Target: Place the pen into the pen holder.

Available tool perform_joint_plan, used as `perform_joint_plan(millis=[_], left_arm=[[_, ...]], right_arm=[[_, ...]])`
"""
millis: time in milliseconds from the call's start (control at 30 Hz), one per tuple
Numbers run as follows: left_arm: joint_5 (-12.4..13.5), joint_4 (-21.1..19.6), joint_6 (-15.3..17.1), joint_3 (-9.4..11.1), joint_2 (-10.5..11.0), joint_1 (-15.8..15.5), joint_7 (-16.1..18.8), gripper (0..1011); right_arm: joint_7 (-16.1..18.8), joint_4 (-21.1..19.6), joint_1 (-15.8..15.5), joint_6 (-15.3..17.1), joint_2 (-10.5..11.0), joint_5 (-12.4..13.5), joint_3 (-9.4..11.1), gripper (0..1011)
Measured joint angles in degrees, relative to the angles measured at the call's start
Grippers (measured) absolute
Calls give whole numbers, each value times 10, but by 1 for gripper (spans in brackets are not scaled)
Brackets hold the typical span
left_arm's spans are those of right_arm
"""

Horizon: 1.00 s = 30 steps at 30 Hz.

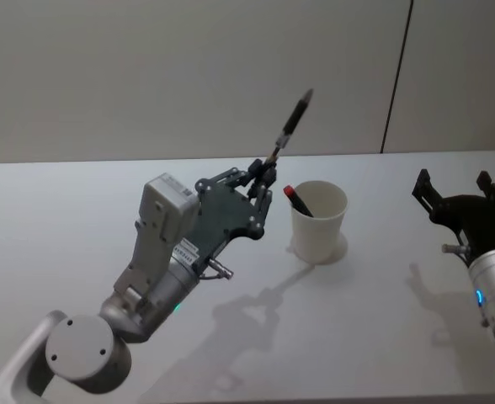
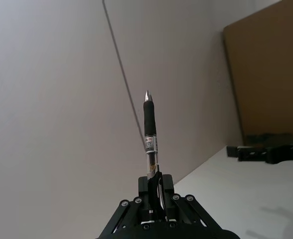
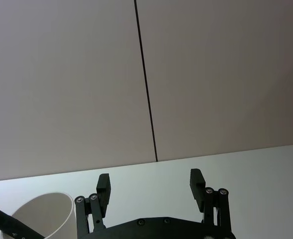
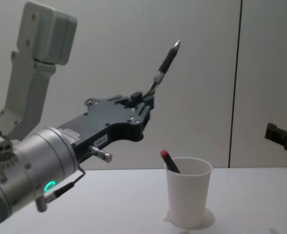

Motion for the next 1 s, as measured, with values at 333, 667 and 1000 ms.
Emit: perform_joint_plan(millis=[333,667,1000], left_arm=[[-44,55,-82,0,-18,-30,-90,173],[-64,82,-118,1,-27,-44,-130,173],[-75,96,-137,2,-32,-51,-152,173]], right_arm=[[0,0,0,0,0,0,0,1001],[4,0,0,0,0,0,0,1001],[46,-13,-8,-6,8,13,3,1001]])
